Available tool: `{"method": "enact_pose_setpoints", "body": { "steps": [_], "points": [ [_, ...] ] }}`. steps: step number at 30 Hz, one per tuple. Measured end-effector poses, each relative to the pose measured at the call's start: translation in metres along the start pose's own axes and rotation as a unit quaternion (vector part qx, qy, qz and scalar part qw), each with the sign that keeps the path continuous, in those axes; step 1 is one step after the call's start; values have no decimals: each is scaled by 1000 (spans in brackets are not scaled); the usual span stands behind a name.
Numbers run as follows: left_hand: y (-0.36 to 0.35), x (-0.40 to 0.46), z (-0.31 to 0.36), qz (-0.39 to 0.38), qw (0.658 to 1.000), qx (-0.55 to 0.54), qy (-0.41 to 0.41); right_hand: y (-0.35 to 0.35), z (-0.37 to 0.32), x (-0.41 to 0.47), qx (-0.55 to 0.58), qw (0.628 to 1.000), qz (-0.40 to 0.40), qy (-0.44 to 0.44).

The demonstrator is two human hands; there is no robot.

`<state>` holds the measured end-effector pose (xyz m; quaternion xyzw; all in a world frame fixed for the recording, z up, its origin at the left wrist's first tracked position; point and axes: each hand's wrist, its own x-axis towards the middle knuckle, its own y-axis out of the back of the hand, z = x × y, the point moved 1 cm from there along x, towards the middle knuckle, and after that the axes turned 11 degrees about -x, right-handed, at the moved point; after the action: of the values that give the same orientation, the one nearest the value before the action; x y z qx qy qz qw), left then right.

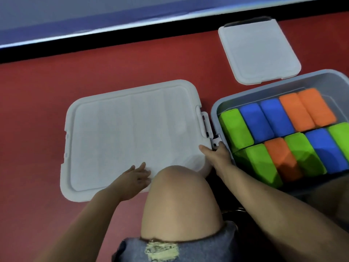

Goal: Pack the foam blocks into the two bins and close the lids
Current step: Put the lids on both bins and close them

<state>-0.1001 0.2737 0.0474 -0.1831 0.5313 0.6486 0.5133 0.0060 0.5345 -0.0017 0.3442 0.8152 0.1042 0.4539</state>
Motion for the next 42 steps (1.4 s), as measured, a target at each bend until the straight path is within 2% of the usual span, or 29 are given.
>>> {"method": "enact_pose_setpoints", "body": {
  "steps": [4, 7, 10, 15, 19, 25, 29, 31, 33, 36, 39, 42],
  "points": [
    [14, 1, 8, -7, 998, -54, 12, 0, -7, 1, 10, 1000, -18, -11],
    [22, 5, 6, 23, 993, -109, 40, -6, -3, -2, -15, 998, 5, 55],
    [23, 8, 3, 44, 992, -90, 71, -13, -4, 4, -10, 998, 1, 62],
    [28, 7, 8, 96, 991, -34, 92, -17, -17, 6, 7, 1000, -17, 16],
    [42, 12, 6, 80, 990, -66, 94, -17, -29, 20, 19, 998, -65, 15],
    [37, 19, 16, 66, 993, 29, 98, -14, -40, 31, -13, 995, -86, 53],
    [30, 15, 12, 66, 993, -12, 99, -2, -46, 37, 111, 974, -187, -59],
    [29, 13, 14, 73, 992, -42, 96, -1, -51, 43, 103, 966, -224, -75],
    [28, 12, 18, 74, 991, -59, 95, -6, -52, 52, 84, 971, -215, -63],
    [26, 13, 19, 80, 989, -74, 98, -21, -37, 81, 61, 988, -136, -48],
    [28, 14, 15, 82, 988, -76, 109, -16, -51, 47, 42, 996, -76, -13],
    [33, 15, 10, 88, 985, -98, 112, -15, -53, 26, -67, 996, -29, 41]
  ]
}}
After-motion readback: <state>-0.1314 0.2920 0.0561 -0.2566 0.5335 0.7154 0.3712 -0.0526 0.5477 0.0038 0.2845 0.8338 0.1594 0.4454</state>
